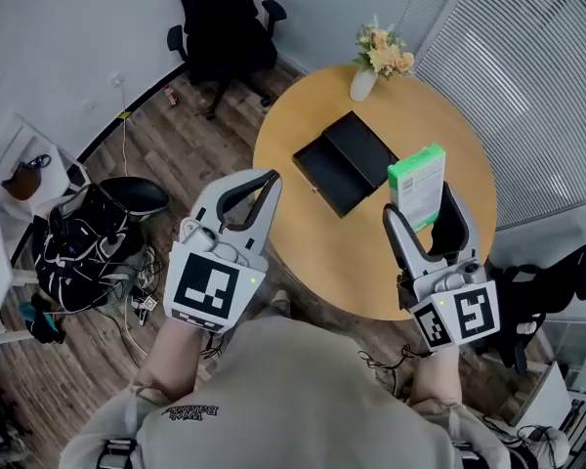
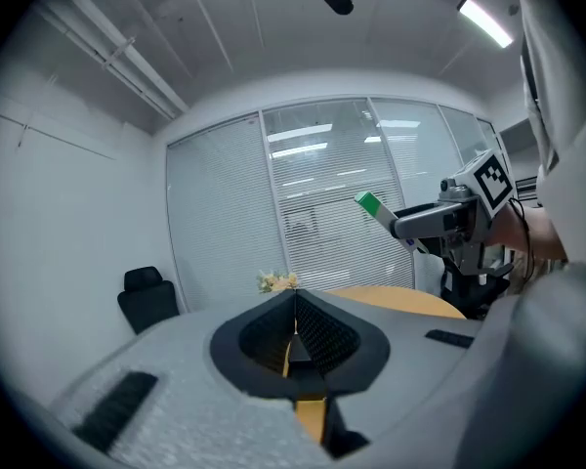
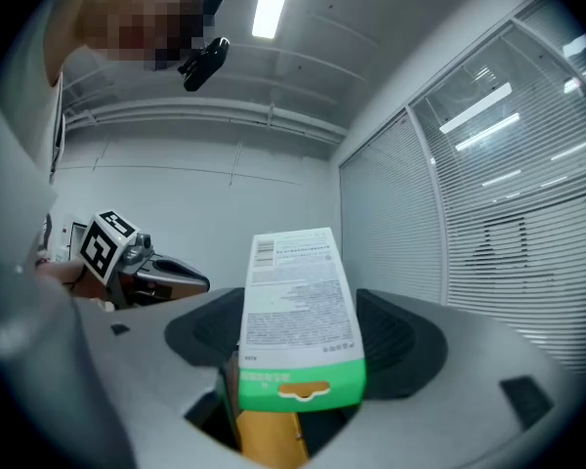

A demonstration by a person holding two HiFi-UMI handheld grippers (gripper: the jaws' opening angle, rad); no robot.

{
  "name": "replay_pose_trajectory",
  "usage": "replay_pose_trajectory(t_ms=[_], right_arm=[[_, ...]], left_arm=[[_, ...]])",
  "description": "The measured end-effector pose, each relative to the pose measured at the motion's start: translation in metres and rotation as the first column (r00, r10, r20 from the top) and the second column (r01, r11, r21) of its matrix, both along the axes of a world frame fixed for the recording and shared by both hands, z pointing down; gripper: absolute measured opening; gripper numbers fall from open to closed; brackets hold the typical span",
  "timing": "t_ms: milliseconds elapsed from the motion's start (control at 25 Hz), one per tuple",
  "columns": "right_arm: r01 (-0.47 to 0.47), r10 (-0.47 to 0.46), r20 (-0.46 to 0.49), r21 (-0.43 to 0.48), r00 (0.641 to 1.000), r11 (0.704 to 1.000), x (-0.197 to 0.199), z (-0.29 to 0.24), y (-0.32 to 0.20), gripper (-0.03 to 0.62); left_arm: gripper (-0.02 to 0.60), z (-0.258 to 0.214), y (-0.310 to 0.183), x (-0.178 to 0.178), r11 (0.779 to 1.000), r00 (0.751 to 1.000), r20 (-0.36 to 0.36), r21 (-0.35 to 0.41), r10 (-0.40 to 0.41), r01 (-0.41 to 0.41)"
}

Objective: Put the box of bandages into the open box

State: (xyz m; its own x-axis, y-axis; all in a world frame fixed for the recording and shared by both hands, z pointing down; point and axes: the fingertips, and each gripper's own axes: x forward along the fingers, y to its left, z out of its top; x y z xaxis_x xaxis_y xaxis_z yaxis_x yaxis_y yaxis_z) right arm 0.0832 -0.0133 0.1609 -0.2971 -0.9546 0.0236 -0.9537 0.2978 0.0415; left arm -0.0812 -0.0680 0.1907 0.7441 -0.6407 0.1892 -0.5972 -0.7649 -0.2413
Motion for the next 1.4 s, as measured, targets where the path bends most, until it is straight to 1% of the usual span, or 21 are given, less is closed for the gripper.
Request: replay_pose_trajectory(t_ms=[120, 200, 400, 520, 640, 720, 840, 920, 1040, 1200, 1280, 1400], right_arm=[[-0.003, 0.003, 0.008, 0.002, 1.000, 1.000, 0.004, 0.001, -0.006, 0.341], [0.012, -0.012, 0.015, -0.005, 1.000, 1.000, 0.006, 0.003, -0.010, 0.341], [0.049, -0.049, 0.015, -0.019, 0.999, 0.999, 0.022, 0.007, -0.012, 0.341], [0.074, -0.074, 0.014, -0.026, 0.997, 0.997, 0.025, 0.009, -0.020, 0.341], [0.105, -0.104, 0.034, -0.035, 0.994, 0.994, 0.027, 0.011, -0.029, 0.341], [0.123, -0.121, 0.045, -0.043, 0.992, 0.991, 0.031, 0.013, -0.033, 0.341], [0.157, -0.156, 0.031, -0.053, 0.987, 0.986, 0.035, 0.014, -0.041, 0.341], [0.166, -0.165, 0.017, -0.049, 0.986, 0.985, 0.034, 0.014, -0.047, 0.341], [0.182, -0.182, 0.002, -0.051, 0.983, 0.982, 0.031, 0.018, -0.059, 0.341], [0.213, -0.212, 0.024, -0.078, 0.977, 0.974, 0.030, 0.031, -0.075, 0.341], [0.227, -0.225, 0.036, -0.093, 0.974, 0.969, 0.029, 0.040, -0.086, 0.341], [0.251, -0.248, 0.042, -0.123, 0.968, 0.960, 0.024, 0.055, -0.104, 0.341]], left_arm=[[0.023, 0.004, -0.006, 0.005, 1.000, 1.000, 0.017, -0.001, 0.008, -0.008], [0.023, 0.006, -0.009, 0.009, 1.000, 1.000, 0.015, -0.006, -0.001, 0.001], [0.023, -0.003, -0.011, 0.016, 0.998, 0.998, 0.000, 0.021, -0.055, 0.055], [0.023, -0.004, -0.017, 0.017, 0.996, 0.996, -0.002, 0.004, -0.087, 0.087], [0.023, -0.001, -0.024, 0.018, 0.994, 0.994, 0.018, 0.006, -0.112, 0.112], [0.023, -0.003, -0.025, 0.025, 0.993, 0.993, 0.026, 0.011, -0.117, 0.116], [0.023, -0.004, -0.025, 0.043, 0.994, 0.993, 0.059, 0.042, -0.103, 0.100], [0.023, -0.004, -0.028, 0.051, 0.994, 0.992, 0.071, 0.049, -0.101, 0.098], [0.023, -0.003, -0.034, 0.058, 0.994, 0.993, 0.054, 0.027, -0.109, 0.108], [0.023, 0.009, -0.048, 0.063, 0.995, 0.991, 0.087, 0.028, -0.103, 0.101], [0.023, 0.016, -0.055, 0.064, 0.994, 0.992, 0.070, -0.002, -0.105, 0.105], [0.023, 0.024, -0.067, 0.060, 0.991, 0.990, 0.049, -0.032, -0.128, 0.130]])
